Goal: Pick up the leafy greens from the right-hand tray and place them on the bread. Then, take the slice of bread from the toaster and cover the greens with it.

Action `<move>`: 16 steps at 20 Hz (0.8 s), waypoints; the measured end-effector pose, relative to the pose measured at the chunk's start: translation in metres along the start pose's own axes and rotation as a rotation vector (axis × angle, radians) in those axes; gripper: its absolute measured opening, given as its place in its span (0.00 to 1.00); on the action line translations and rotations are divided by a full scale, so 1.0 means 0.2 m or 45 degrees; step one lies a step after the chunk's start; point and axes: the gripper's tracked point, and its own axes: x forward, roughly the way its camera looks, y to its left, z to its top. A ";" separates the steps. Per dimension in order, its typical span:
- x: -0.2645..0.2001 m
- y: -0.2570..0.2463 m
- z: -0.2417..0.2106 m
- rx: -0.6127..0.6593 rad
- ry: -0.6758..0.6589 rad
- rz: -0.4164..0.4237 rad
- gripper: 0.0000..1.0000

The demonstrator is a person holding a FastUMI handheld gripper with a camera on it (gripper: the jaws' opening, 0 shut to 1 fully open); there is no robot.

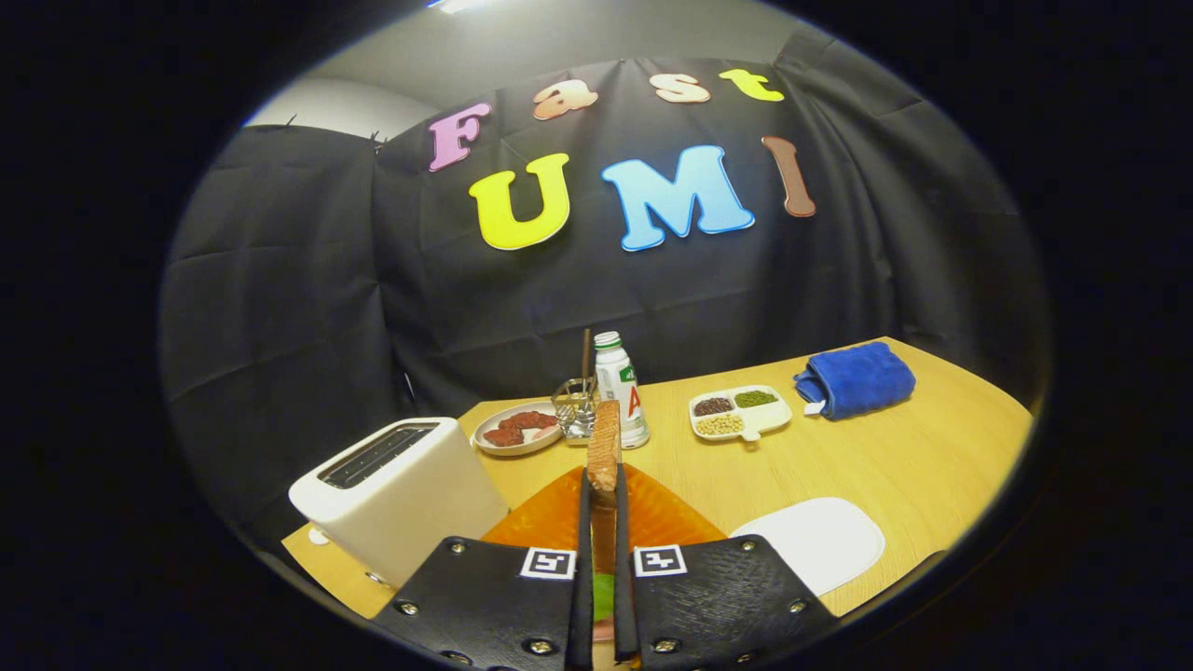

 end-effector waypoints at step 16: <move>0.05 0.13 -0.28 -0.156 0.095 -0.012 0.09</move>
